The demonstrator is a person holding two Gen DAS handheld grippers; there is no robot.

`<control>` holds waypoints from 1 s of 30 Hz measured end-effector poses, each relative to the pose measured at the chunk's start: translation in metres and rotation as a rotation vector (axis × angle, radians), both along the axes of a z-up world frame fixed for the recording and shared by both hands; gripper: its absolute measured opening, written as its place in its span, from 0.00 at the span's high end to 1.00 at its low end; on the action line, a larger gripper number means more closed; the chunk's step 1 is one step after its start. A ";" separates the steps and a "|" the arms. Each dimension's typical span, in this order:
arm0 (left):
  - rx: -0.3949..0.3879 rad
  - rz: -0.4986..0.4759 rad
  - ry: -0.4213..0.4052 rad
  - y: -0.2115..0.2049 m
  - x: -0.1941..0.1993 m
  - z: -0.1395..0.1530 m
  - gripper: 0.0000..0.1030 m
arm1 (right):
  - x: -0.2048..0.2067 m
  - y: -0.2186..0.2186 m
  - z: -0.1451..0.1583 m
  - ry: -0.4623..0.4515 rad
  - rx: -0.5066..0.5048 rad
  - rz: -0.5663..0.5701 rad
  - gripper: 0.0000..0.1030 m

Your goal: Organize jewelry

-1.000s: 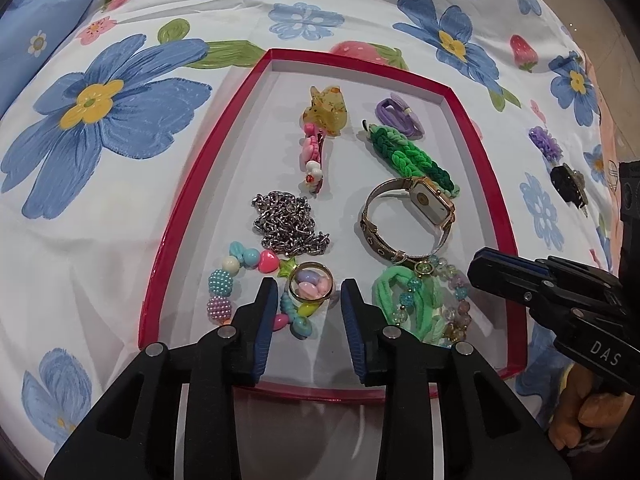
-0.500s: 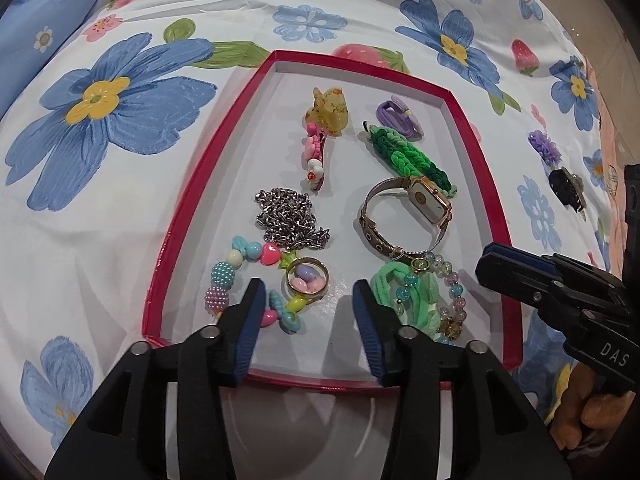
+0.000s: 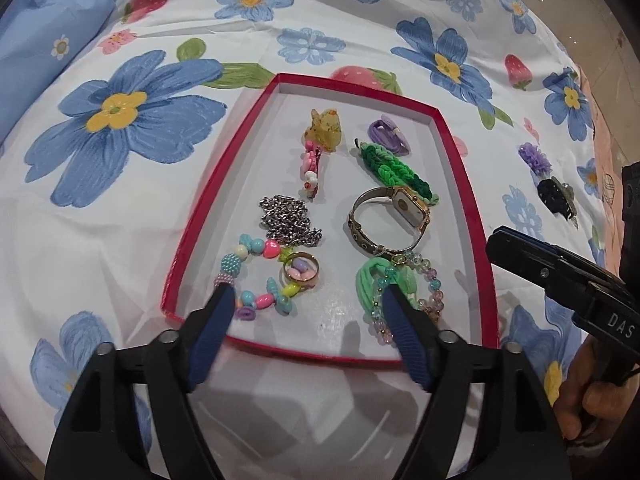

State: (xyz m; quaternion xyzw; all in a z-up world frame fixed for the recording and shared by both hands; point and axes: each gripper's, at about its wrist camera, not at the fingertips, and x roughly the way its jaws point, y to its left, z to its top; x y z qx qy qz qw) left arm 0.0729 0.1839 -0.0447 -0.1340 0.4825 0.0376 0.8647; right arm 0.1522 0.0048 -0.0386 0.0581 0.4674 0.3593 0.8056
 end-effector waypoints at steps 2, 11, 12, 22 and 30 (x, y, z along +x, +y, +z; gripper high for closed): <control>-0.003 0.012 -0.009 0.001 -0.005 0.003 0.21 | -0.002 -0.002 0.002 -0.008 0.010 -0.007 0.54; -0.042 0.108 -0.066 0.005 -0.032 0.012 0.17 | -0.015 -0.014 0.002 -0.020 0.073 -0.030 0.39; -0.053 0.122 -0.072 0.005 -0.035 0.013 0.16 | -0.017 -0.014 0.002 -0.023 0.080 -0.029 0.38; -0.117 0.220 -0.113 0.011 -0.071 0.020 0.10 | -0.036 -0.028 0.002 -0.031 0.136 -0.040 0.28; 0.010 0.227 -0.167 0.001 -0.090 0.051 0.10 | -0.053 -0.042 0.038 -0.169 0.127 -0.060 0.22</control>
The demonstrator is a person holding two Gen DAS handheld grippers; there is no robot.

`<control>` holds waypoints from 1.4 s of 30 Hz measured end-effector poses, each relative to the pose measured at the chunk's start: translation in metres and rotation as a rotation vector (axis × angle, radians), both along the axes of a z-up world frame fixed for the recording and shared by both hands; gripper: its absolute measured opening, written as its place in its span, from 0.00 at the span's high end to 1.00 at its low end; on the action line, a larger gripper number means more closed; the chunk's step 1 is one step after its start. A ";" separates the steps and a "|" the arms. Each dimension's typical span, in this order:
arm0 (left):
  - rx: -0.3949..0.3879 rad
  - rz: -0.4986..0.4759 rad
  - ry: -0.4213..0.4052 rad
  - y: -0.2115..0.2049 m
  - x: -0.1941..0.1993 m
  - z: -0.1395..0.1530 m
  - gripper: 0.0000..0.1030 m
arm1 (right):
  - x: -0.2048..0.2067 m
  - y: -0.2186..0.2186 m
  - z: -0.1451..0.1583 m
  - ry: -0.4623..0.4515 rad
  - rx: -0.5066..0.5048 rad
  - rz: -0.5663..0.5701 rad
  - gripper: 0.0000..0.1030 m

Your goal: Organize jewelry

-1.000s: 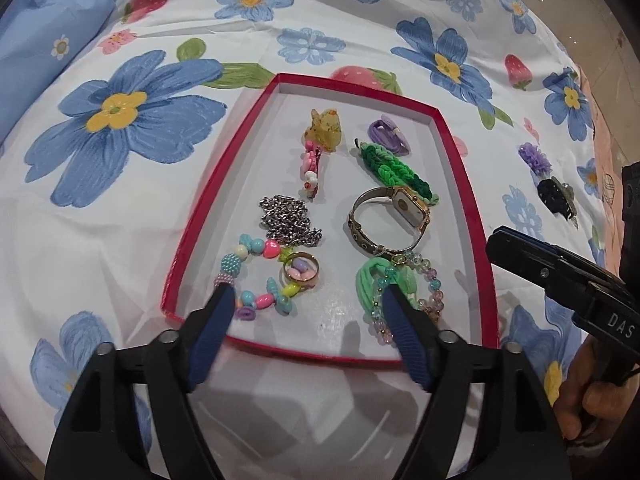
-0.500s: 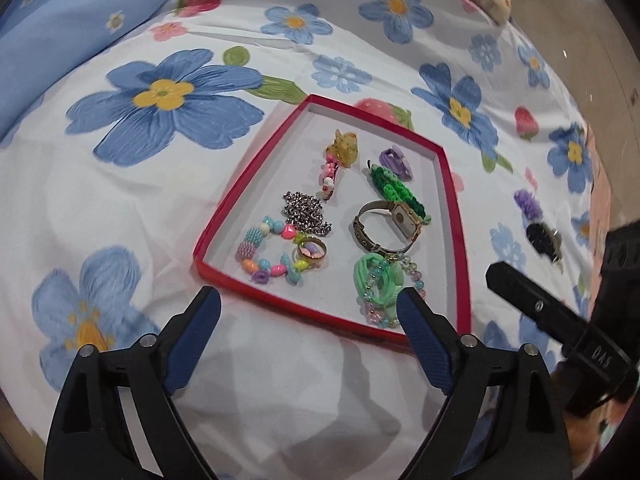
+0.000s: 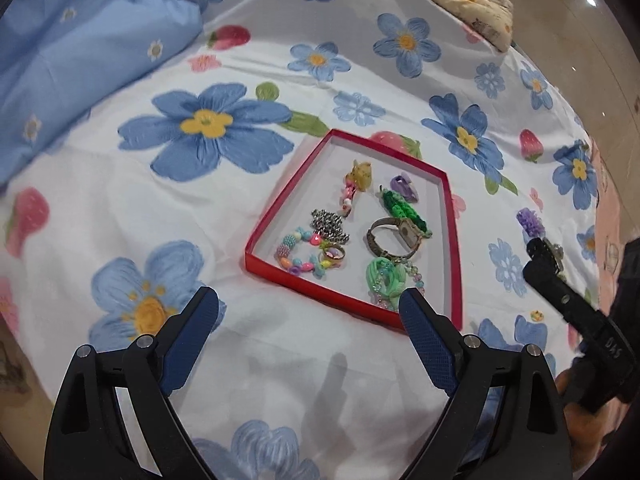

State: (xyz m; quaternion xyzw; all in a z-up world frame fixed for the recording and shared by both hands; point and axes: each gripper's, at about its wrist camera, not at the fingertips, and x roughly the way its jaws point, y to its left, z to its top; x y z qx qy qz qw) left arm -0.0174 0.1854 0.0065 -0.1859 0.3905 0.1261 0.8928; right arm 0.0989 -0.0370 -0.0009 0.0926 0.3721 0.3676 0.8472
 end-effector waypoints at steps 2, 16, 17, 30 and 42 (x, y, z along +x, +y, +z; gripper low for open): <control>0.040 -0.009 -0.019 -0.005 -0.003 0.010 0.10 | -0.007 0.000 0.016 -0.065 -0.013 0.008 0.20; 0.175 0.011 -0.064 -0.022 -0.016 -0.002 0.00 | -0.034 0.001 0.022 -0.216 -0.080 -0.007 0.00; 0.174 0.015 -0.060 -0.022 -0.018 -0.007 0.00 | -0.034 0.002 0.011 -0.196 -0.093 -0.014 0.00; 0.228 0.051 -0.059 -0.025 -0.033 -0.027 0.00 | -0.045 0.003 -0.028 -0.189 -0.128 -0.022 0.00; 0.302 0.036 -0.095 -0.040 -0.036 -0.017 0.00 | -0.043 -0.002 -0.028 -0.197 -0.123 -0.056 0.00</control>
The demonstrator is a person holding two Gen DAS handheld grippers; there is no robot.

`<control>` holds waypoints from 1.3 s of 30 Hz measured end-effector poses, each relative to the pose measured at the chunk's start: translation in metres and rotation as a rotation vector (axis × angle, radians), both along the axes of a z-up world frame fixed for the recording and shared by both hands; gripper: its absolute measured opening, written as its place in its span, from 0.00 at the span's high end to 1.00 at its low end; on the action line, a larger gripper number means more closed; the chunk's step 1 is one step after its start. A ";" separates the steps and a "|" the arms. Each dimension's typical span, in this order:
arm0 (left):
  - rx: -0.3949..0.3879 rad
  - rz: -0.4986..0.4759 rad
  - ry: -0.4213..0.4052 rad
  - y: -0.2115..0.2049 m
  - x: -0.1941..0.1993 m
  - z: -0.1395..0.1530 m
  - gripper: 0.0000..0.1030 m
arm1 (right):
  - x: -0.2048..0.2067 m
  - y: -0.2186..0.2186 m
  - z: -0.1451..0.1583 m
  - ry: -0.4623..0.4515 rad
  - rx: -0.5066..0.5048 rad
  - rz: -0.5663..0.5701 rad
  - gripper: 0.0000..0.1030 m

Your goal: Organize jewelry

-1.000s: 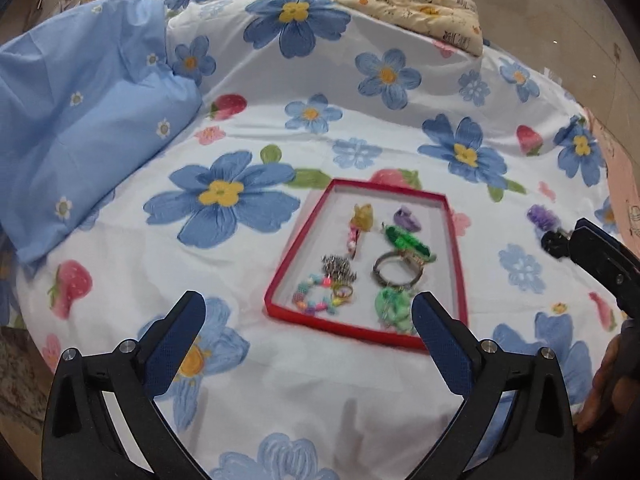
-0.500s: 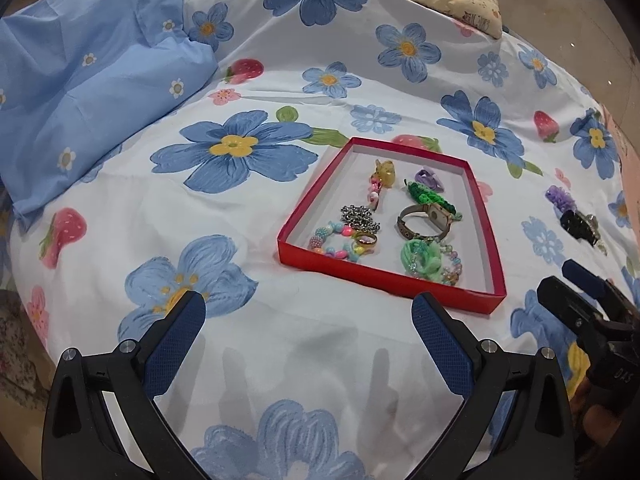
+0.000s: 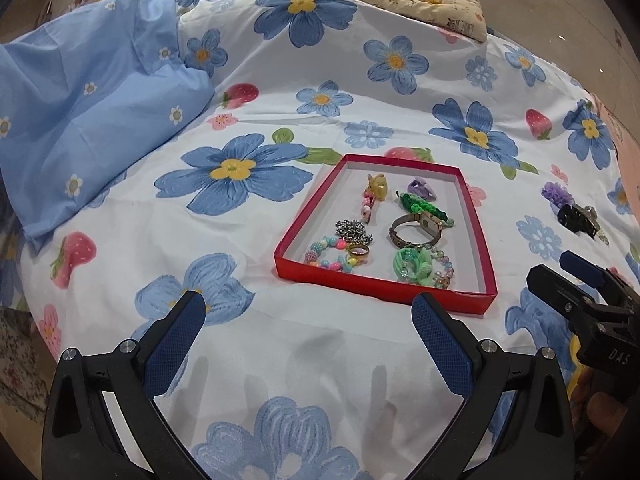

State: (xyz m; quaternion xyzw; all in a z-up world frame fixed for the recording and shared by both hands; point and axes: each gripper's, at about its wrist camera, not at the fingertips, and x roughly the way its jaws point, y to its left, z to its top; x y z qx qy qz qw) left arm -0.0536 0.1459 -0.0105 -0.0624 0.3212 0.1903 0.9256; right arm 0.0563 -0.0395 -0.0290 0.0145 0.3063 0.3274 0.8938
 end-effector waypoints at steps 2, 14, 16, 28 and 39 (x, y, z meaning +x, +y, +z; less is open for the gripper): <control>0.005 -0.005 0.007 -0.002 0.001 0.000 0.00 | 0.001 -0.001 0.000 0.002 0.004 -0.002 0.00; 0.017 -0.024 0.008 -0.006 0.002 0.001 0.00 | 0.000 -0.003 0.002 0.002 0.013 0.002 0.00; 0.014 -0.026 0.009 -0.006 0.003 0.001 0.00 | 0.000 -0.003 0.001 0.001 0.013 0.000 0.00; 0.014 -0.028 0.012 -0.007 0.004 0.000 0.00 | -0.002 -0.001 0.001 0.003 0.009 0.006 0.00; 0.004 -0.026 0.022 -0.006 0.005 -0.003 0.00 | -0.003 0.002 0.000 0.006 0.008 0.012 0.00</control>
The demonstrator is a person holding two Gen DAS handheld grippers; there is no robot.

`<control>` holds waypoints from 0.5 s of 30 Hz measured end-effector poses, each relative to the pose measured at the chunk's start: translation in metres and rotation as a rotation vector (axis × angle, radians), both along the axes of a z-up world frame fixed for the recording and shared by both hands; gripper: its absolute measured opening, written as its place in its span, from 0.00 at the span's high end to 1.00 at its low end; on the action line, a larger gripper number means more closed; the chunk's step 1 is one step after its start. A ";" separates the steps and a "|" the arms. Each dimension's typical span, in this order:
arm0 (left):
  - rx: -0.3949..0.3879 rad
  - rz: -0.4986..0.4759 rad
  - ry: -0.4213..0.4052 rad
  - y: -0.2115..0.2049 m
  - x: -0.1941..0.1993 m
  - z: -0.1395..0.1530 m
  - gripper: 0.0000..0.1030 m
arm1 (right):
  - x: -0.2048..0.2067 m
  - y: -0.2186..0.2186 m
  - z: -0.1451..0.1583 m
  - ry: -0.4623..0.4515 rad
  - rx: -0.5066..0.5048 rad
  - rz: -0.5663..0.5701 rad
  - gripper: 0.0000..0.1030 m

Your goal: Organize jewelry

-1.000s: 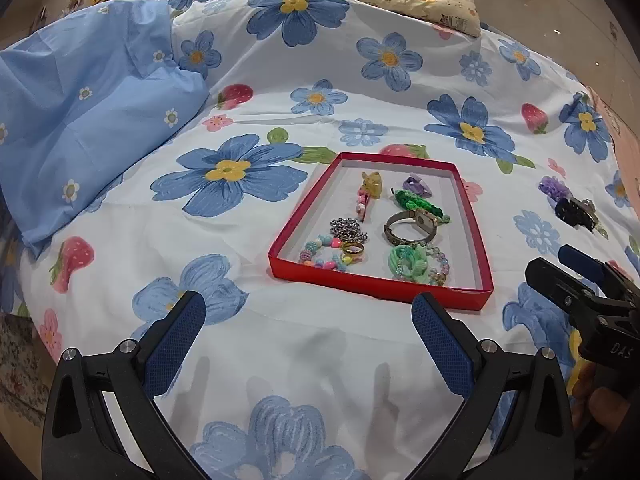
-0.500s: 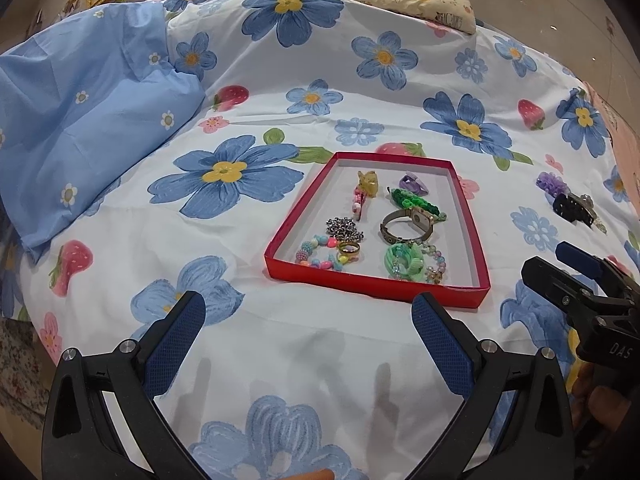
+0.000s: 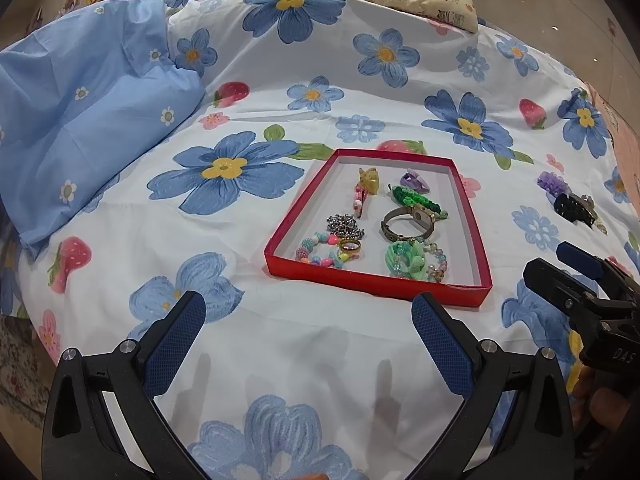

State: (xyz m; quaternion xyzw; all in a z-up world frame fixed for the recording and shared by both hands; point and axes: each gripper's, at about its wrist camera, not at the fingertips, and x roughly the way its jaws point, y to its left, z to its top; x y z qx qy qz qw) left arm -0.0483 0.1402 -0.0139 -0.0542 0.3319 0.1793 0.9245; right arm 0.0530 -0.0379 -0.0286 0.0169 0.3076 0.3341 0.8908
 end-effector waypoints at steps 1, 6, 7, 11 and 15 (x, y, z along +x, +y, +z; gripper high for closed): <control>-0.001 0.000 0.003 0.001 0.000 -0.001 0.00 | 0.000 0.000 0.000 0.002 0.001 0.001 0.00; -0.001 -0.002 0.007 0.001 0.001 -0.001 0.00 | -0.001 0.001 0.001 0.002 0.004 0.004 0.00; 0.000 -0.002 0.006 0.000 0.001 -0.001 0.00 | -0.002 0.001 0.002 0.001 0.005 0.004 0.00; -0.001 -0.006 0.007 0.000 0.001 -0.001 0.00 | -0.002 0.001 0.002 -0.002 0.006 0.008 0.00; -0.002 -0.008 0.008 0.000 0.001 -0.001 0.00 | -0.002 0.001 0.003 -0.001 0.008 0.008 0.00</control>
